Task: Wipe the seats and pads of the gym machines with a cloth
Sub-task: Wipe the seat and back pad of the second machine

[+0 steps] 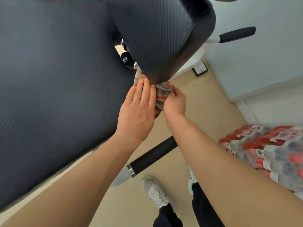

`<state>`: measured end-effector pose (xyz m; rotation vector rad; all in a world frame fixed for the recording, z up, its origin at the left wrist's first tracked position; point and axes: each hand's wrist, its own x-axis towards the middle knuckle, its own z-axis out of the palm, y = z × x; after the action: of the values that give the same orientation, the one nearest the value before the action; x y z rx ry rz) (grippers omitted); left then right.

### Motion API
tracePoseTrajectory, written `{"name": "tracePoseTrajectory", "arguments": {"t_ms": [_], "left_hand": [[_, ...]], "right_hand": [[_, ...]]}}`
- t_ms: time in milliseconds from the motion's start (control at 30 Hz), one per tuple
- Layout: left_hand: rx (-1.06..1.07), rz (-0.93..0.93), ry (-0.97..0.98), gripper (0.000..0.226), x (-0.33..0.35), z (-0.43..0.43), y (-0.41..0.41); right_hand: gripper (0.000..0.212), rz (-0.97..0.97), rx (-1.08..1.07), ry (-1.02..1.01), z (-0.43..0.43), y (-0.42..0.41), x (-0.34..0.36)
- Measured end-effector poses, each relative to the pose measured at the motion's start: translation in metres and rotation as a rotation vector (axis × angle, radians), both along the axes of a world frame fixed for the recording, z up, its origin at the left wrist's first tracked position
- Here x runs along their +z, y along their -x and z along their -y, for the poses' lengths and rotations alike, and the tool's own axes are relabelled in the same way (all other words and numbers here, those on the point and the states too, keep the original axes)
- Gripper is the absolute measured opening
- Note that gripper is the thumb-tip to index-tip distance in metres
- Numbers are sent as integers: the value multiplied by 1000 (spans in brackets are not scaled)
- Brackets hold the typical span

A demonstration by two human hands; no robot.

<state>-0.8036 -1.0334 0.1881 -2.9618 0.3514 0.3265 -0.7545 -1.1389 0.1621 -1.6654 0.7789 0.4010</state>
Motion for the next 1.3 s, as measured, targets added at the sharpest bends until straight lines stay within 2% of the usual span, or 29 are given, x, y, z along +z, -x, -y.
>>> {"name": "tracePoseTrajectory", "arguments": {"t_ms": [100,200,333,400,467,567,633,800,900,1067,1133,1200,1300], "left_hand": [[-88,1,-53,65,9,-14,7],[-136,-13,-70,59,24,-48,38],[-126,-27,-78,63,46,-76,74],[-115,-63,-89,63,52,-71,72],[-81,-74,-78,64,54,-63,63],[-116,-40,-66,66,46,-52,50],[-180,-60,-76,68,38,-40,38],[-280,-56,-194,67,34,-29,26],[-286,6,-227,63,42,-60,55],[-206,-24,-242,61,67,-108,110],[-176,-23,-242,63,66,-104,110],[-177,-10,-247,65,58,-87,94],[-178,-2,-237,68,43,-50,56]], "right_hand": [[46,-62,-137,-115,-26,24,11],[51,-72,-188,-88,-47,35,23],[44,-155,-88,-35,-63,52,50],[36,-235,8,-86,-74,73,60],[32,-305,12,-190,-77,89,64],[35,-272,-257,-464,-61,74,57],[34,-229,-391,-541,-44,54,54],[43,-163,-395,-530,-34,32,39],[67,-209,-260,-478,-58,49,40],[52,-333,1,-375,-99,88,60],[52,-367,-23,-424,-95,81,57],[54,-361,-141,-486,-84,63,49],[61,-294,-251,-429,-64,42,34]]}}
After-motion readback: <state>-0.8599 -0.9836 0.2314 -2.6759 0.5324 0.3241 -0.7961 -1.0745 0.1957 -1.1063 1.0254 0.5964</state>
